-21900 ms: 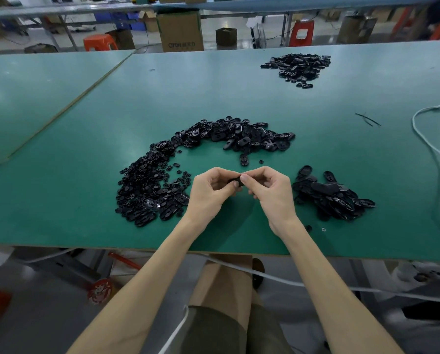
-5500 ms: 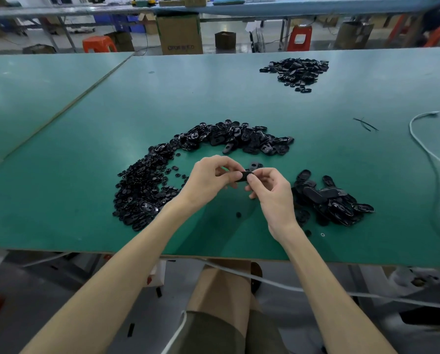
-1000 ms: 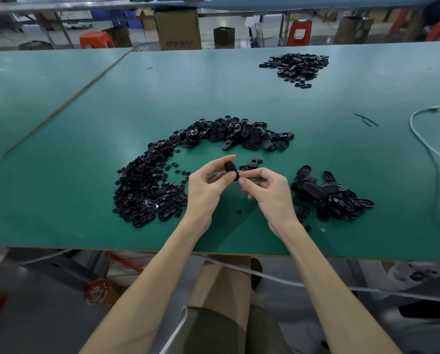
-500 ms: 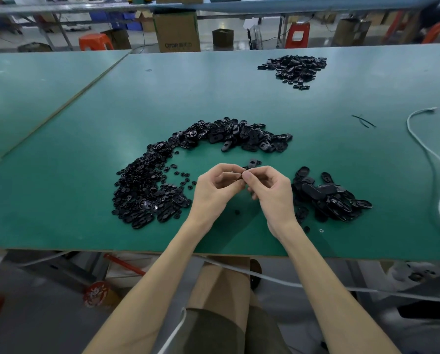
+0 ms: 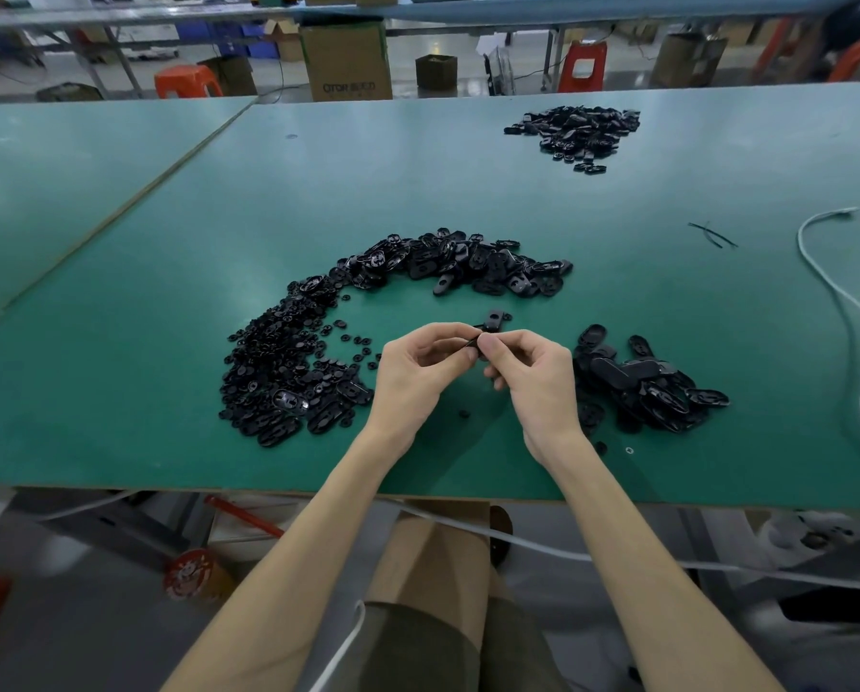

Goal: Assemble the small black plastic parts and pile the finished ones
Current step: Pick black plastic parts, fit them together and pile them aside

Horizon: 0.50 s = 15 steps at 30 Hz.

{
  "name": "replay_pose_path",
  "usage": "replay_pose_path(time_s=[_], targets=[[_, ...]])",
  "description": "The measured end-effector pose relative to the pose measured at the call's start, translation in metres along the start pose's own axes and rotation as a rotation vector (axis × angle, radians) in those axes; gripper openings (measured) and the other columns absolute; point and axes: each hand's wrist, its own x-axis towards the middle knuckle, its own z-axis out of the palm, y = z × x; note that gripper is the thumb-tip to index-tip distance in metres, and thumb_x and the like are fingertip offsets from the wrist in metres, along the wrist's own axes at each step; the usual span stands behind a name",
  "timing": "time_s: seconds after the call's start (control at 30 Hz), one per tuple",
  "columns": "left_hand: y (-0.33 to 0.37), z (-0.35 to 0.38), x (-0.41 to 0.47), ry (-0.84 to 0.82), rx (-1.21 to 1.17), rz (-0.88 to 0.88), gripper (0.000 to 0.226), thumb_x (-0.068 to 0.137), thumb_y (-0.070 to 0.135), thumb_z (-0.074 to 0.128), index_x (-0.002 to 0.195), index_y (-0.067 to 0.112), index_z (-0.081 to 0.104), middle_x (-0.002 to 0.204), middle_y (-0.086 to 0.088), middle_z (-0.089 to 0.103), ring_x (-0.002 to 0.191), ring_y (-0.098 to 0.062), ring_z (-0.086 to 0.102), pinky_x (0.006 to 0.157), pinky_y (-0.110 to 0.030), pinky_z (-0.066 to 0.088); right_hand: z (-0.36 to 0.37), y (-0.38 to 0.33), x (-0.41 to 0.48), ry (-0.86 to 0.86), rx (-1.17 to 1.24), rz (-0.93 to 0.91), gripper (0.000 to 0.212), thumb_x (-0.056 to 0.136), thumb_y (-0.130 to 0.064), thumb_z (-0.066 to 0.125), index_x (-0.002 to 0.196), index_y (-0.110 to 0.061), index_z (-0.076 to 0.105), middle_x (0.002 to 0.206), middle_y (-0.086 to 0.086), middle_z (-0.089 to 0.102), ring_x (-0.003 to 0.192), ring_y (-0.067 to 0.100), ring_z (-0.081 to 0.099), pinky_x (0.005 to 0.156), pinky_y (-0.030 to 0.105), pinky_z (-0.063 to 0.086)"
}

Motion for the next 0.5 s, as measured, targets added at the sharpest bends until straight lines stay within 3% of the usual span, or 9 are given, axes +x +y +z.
replay_pose_path(time_s=[0.5], targets=[[-0.0037, 0.0024, 0.001, 0.05, 0.114, 0.009, 0.026, 0.087, -0.004, 0.07, 0.092, 0.021, 0.076, 0.089, 0.005, 0.078, 0.085, -0.01, 0.073, 0.079, -0.019, 0.055, 0.0007, 0.0025, 0.0021, -0.024, -0.085, 0.018, 0.007, 0.092, -0.018, 0.078, 0.088, -0.013, 0.079, 0.067, 0.001, 0.072, 0.061, 0.008, 0.06, 0.058, 0.023, 0.048]])
